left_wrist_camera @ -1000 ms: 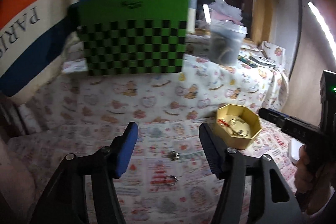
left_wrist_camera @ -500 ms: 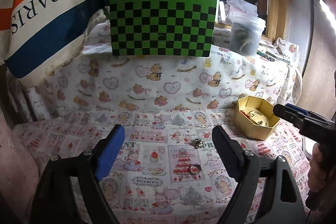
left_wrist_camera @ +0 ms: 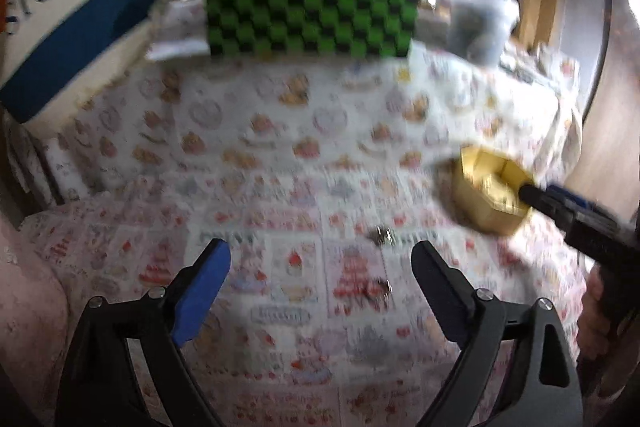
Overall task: Organize jewelry
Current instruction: 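Move the open left tool to the silver ring on the cloth, then close the left tool on the silver ring and lift it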
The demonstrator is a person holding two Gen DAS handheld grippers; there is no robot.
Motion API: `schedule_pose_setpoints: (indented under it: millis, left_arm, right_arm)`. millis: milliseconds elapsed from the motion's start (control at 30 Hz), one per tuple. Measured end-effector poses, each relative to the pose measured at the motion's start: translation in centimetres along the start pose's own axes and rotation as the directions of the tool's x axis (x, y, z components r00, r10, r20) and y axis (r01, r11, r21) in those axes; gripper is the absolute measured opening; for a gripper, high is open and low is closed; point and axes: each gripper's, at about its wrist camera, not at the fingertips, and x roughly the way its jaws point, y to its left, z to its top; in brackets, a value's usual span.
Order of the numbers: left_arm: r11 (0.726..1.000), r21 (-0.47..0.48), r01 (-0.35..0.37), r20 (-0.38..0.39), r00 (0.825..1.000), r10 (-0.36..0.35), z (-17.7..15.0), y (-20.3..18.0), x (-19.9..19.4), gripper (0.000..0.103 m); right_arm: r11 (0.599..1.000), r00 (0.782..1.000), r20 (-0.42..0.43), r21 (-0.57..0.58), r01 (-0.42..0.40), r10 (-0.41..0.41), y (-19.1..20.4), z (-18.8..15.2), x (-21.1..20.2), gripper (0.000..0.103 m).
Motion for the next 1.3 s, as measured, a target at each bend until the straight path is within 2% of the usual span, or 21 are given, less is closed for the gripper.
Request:
schedule_pose_setpoints:
  millis: [167, 200, 233, 300, 367, 433, 567, 767, 833, 933, 1133, 1300]
  left_arm:
    - [0.998, 0.04, 0.039, -0.067, 0.997, -0.036, -0.7, -1.3, 1.5, 0.089]
    - [0.997, 0.049, 0.051, -0.077, 0.996, -0.047, -0.8, -1.5, 1.8, 0.085]
    - [0.996, 0.057, 0.062, -0.084, 0.995, -0.057, -0.8, -1.7, 2.1, 0.077]
    - [0.993, 0.057, 0.104, -0.108, 0.989, -0.097, -0.9, -1.8, 2.6, 0.072]
    - [0.99, 0.041, 0.135, -0.132, 0.983, -0.128, -1.0, -1.7, 3.2, 0.058]
    - [0.988, 0.04, 0.151, -0.158, 0.977, -0.143, -1.2, -1.9, 3.8, 0.051]
    - [0.987, 0.064, 0.144, -0.192, 0.973, -0.13, -1.6, -2.7, 4.8, 0.04]
    - [0.987, 0.08, 0.137, -0.218, 0.969, -0.117, -1.9, -3.3, 6.4, 0.032]
    - [0.988, 0.096, 0.125, -0.209, 0.972, -0.102, -1.9, -3.6, 6.7, 0.03]
    - [0.986, 0.113, 0.125, -0.213, 0.972, -0.099, -2.1, -4.0, 6.7, 0.02]
    - [0.984, 0.135, 0.112, -0.205, 0.975, -0.083, -2.4, -4.6, 6.3, 0.02]
    - [0.989, 0.096, 0.111, -0.162, 0.982, -0.095, -1.8, -3.1, 5.0, 0.02]
  right_arm:
    - [1.0, 0.999, -0.026, -0.003, 0.023, -0.023, 0.0, -0.2, 0.8, 0.079]
    - [1.0, 0.999, -0.027, 0.001, 0.022, -0.022, 0.0, -0.2, 0.8, 0.079]
    - [1.0, 0.999, -0.028, 0.013, 0.016, -0.016, -0.1, -0.3, 0.9, 0.079]
    - [1.0, 1.0, -0.025, 0.027, 0.011, -0.01, -0.2, -0.3, 0.8, 0.079]
    - [1.0, 1.0, -0.022, 0.028, 0.007, -0.006, -0.2, -0.3, 0.7, 0.079]
    - [1.0, 1.0, -0.018, 0.028, 0.01, -0.01, -0.2, -0.2, 0.6, 0.079]
    - [0.999, 1.0, -0.02, 0.04, 0.008, -0.007, -0.2, -0.2, 0.5, 0.079]
    - [0.999, 1.0, -0.019, 0.031, 0.012, -0.012, -0.1, -0.2, 0.5, 0.079]
    - [1.0, 1.0, -0.017, 0.023, 0.018, -0.017, -0.1, -0.2, 0.5, 0.079]
    - [1.0, 1.0, -0.015, 0.019, 0.023, -0.023, 0.0, -0.2, 0.5, 0.079]
    - [0.999, 0.999, -0.02, 0.018, 0.028, -0.027, -0.1, -0.1, 0.6, 0.079]
    - [0.999, 0.999, -0.02, 0.013, 0.032, -0.032, 0.0, -0.2, 0.6, 0.079]
